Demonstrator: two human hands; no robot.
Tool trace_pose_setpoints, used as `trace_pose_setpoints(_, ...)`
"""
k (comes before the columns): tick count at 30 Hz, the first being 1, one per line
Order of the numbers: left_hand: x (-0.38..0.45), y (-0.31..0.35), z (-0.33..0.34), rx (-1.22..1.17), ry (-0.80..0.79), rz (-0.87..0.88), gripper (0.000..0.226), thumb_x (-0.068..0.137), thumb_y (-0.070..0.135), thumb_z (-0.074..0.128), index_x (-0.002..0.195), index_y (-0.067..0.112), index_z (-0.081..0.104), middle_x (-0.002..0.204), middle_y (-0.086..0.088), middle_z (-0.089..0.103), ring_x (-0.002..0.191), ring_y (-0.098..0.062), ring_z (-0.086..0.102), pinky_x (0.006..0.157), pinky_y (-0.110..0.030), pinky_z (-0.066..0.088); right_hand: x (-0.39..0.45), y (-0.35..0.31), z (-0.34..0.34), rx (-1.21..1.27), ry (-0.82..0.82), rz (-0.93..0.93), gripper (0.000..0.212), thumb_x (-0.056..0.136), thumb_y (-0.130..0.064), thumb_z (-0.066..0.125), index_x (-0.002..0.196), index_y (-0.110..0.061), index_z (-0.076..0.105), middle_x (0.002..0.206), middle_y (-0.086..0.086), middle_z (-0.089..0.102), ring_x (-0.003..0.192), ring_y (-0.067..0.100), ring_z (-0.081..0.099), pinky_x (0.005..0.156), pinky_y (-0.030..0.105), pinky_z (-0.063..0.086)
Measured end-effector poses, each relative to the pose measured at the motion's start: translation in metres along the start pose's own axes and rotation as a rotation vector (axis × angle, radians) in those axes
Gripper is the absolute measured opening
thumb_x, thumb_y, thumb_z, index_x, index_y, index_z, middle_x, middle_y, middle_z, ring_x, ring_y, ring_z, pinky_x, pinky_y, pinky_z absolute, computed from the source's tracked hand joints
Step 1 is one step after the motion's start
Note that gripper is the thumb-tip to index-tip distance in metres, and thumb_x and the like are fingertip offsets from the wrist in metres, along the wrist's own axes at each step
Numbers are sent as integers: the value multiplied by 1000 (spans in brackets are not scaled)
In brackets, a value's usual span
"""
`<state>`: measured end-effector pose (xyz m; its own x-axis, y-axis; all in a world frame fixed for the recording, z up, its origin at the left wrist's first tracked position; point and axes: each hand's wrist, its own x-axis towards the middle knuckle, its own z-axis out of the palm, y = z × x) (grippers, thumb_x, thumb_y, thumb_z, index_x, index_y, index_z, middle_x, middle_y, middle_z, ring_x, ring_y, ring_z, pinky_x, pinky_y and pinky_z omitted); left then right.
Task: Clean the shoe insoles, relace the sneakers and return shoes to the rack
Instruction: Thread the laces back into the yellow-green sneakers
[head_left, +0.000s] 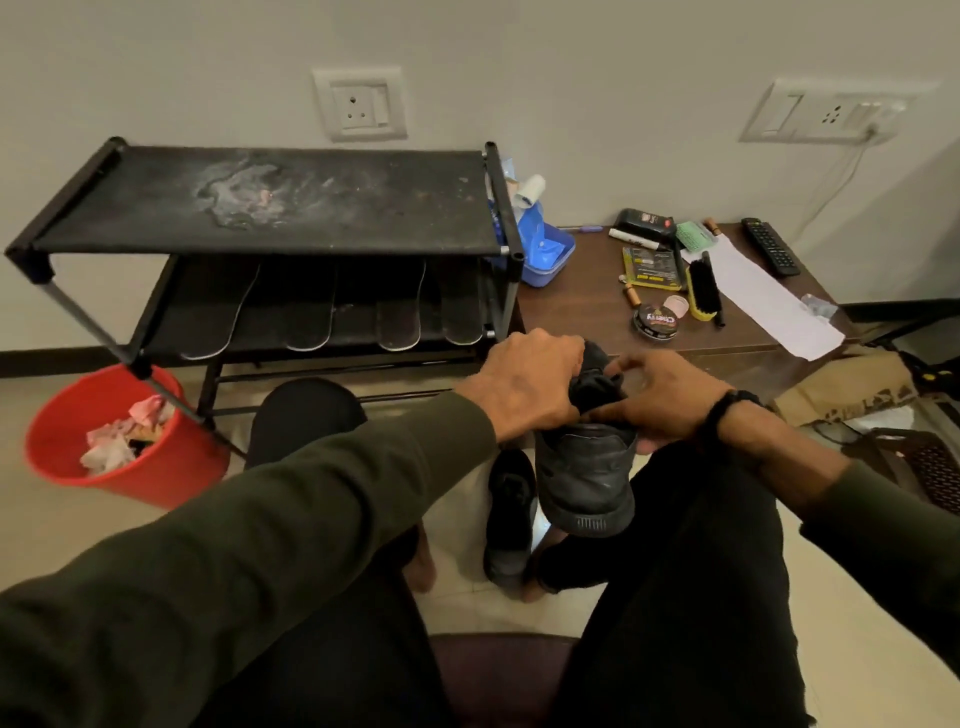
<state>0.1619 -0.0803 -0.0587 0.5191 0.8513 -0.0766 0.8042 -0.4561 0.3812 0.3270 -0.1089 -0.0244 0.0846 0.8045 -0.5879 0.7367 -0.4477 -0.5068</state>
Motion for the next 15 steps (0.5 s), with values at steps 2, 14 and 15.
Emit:
trace_pose_setpoints(2,-18,-6,7,58,-31,-80,43,79,38,76,111,20,54,106,-8,64,95,-32,63,75,-40,49,-1,-2,17,52,-91,9,57,81,-13,83,126,-23,50,89,10,68,45,13,66,40,25,53)
trace_pose_setpoints(14,-36,-123,95,-211,-586,-514,49,94,33,69,137,16,54,123,-5,63,85,-21,61,71,-31,50,142,19,172,-162,-235,75,13,89,-7,65,102,-9,63,79,11,68,56,23,66,42,26,50)
trace_pose_setpoints(15,-35,-127,102,-140,-658,-500,44,94,32,68,133,14,57,122,-4,63,87,-22,57,73,-32,47,153,21,184,-181,-239,87,13,90,-10,65,103,-8,65,88,13,70,62,24,70,43,25,51)
